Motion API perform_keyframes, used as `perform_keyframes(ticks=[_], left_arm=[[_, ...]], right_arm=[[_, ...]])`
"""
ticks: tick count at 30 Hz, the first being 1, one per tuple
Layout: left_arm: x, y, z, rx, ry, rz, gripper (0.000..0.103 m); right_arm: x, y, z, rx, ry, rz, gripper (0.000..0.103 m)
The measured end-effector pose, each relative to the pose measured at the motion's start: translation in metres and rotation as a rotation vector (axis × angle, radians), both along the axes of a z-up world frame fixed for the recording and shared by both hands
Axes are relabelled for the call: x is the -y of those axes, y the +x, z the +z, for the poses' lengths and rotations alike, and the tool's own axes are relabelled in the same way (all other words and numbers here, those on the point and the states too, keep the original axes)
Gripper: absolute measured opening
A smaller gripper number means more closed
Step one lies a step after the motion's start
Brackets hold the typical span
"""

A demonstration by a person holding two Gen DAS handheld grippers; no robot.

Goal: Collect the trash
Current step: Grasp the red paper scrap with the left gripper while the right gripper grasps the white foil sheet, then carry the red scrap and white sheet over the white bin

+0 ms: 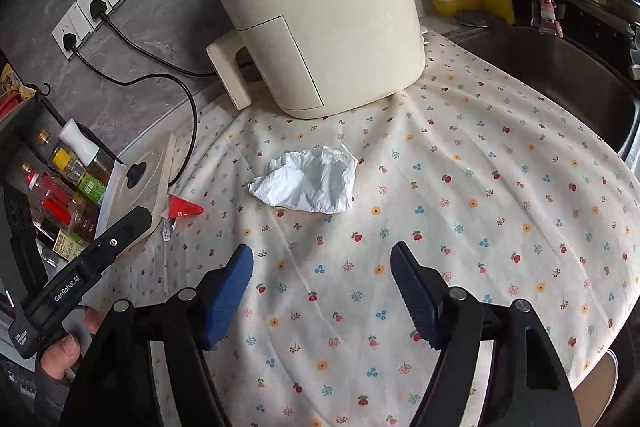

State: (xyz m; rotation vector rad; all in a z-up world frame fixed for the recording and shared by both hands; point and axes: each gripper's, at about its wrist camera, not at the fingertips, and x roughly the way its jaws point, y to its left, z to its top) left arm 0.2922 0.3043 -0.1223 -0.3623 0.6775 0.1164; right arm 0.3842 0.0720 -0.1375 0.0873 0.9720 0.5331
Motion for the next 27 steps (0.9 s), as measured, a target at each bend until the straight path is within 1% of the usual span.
perform_keyframes(ticks=[1,4,6,9,10,13,14,15,17,18,19,21,27], left_arm=[[-0.003,0.003,-0.002,-0.005,0.004,0.01,0.064],[-0.011,0.014,-0.008,-0.012,0.016,0.012,0.061],[-0.015,0.023,-0.013,-0.02,0.012,0.01,0.061],[-0.02,0.035,-0.019,-0.037,0.015,0.006,0.055],[-0.021,0.038,-0.021,-0.041,0.017,0.004,0.055],[-0.022,0.045,-0.027,-0.059,0.029,0.0,0.049],[-0.021,0.046,-0.028,-0.062,0.043,0.001,0.044],[-0.02,0.047,-0.028,-0.066,0.059,0.003,0.035],[-0.022,0.049,-0.028,-0.073,0.063,0.01,0.024],[-0.023,0.049,-0.026,-0.075,0.06,0.012,0.022],[-0.022,0.05,-0.025,-0.074,0.066,0.014,0.021],[-0.021,0.047,-0.021,-0.07,0.078,0.014,0.019],[-0.004,0.032,0.001,-0.026,0.087,0.006,0.019]], right_arm=[[-0.003,0.005,-0.002,-0.007,-0.007,0.002,0.063],[-0.014,0.017,-0.008,-0.024,-0.024,0.005,0.06],[-0.022,0.024,-0.012,-0.025,-0.035,0.009,0.058],[-0.03,0.032,-0.018,-0.038,-0.039,0.007,0.056],[-0.034,0.035,-0.019,-0.04,-0.043,0.011,0.056],[-0.04,0.044,-0.025,-0.044,-0.051,0.011,0.056],[-0.042,0.048,-0.028,-0.049,-0.054,0.01,0.055],[-0.044,0.051,-0.031,-0.054,-0.06,0.011,0.052],[-0.049,0.057,-0.036,-0.057,-0.086,0.011,0.034],[-0.05,0.059,-0.038,-0.06,-0.1,0.012,0.016],[-0.051,0.06,-0.039,-0.063,-0.102,0.017,0.008],[-0.049,0.059,-0.035,-0.045,-0.092,0.023,0.006],[-0.036,0.04,-0.013,0.013,-0.059,0.039,0.005]])
